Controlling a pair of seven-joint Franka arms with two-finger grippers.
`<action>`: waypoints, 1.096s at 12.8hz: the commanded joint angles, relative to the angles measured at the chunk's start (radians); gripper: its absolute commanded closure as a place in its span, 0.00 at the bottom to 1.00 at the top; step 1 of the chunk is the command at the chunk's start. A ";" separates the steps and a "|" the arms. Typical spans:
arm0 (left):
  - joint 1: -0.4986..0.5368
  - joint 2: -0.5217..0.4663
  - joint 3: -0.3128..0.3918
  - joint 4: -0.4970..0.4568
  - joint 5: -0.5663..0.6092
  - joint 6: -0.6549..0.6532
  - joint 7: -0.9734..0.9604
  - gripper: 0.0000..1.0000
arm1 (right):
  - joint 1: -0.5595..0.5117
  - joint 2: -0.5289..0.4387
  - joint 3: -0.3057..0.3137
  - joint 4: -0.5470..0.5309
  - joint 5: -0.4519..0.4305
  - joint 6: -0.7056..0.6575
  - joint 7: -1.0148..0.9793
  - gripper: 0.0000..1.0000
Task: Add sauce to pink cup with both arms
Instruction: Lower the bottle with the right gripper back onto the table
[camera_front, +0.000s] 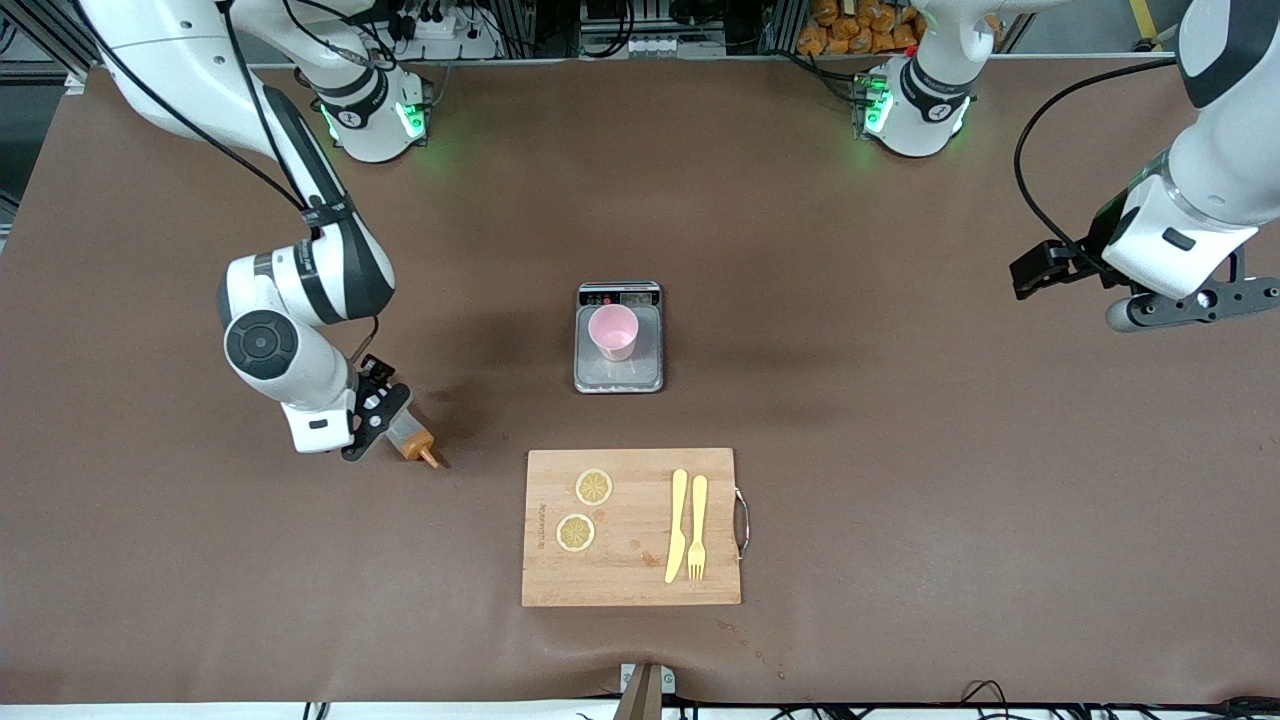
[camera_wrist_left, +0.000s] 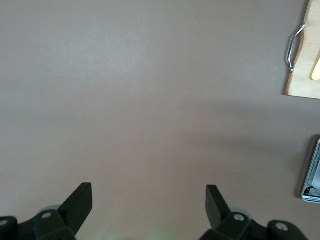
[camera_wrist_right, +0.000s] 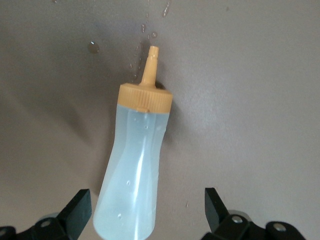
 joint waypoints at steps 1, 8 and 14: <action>0.001 -0.002 0.000 -0.009 -0.008 0.037 -0.003 0.00 | -0.015 0.013 0.015 -0.053 0.003 0.087 -0.028 0.00; 0.008 -0.018 0.002 -0.008 -0.008 0.027 -0.009 0.00 | -0.027 0.089 0.015 -0.060 0.030 0.149 -0.030 0.57; 0.007 -0.025 0.000 -0.009 -0.008 -0.001 -0.010 0.00 | -0.042 0.030 0.022 -0.052 0.030 0.138 -0.040 1.00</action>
